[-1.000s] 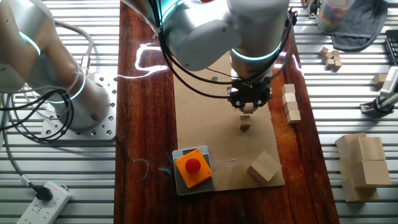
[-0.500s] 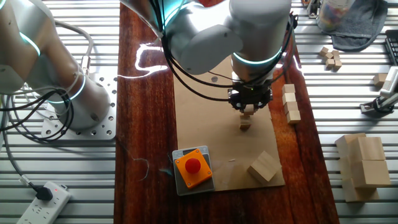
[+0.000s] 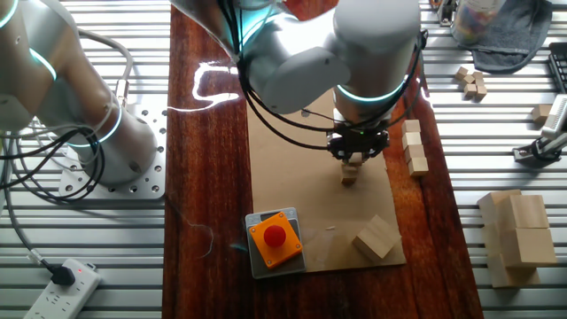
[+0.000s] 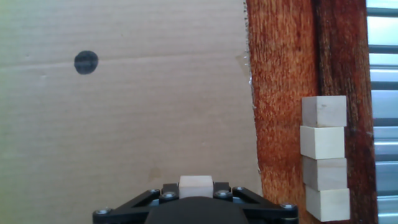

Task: Stack the blocks into a pyramid shape

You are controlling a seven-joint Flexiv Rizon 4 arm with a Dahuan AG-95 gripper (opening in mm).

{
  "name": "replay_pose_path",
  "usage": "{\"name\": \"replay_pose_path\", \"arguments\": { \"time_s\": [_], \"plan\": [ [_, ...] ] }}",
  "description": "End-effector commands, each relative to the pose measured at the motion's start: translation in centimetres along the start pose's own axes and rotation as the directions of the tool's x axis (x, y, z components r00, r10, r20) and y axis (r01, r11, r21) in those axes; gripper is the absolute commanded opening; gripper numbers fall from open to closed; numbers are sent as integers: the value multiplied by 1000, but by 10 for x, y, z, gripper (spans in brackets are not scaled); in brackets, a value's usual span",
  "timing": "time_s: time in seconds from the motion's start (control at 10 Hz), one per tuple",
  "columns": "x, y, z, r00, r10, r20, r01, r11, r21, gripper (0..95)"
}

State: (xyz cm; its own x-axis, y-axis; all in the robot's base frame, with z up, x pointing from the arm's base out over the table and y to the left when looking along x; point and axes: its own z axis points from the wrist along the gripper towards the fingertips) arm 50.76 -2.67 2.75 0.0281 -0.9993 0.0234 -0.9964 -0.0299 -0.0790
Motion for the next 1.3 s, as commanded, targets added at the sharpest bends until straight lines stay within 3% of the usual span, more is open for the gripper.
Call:
{"name": "replay_pose_path", "arguments": {
  "time_s": [0.1,1.3],
  "plan": [
    [-1,2,-1,1000,3,2,-3,1000,-7,0],
    [0,2,1,1000,6,3,-6,999,-43,0]
  ]
}}
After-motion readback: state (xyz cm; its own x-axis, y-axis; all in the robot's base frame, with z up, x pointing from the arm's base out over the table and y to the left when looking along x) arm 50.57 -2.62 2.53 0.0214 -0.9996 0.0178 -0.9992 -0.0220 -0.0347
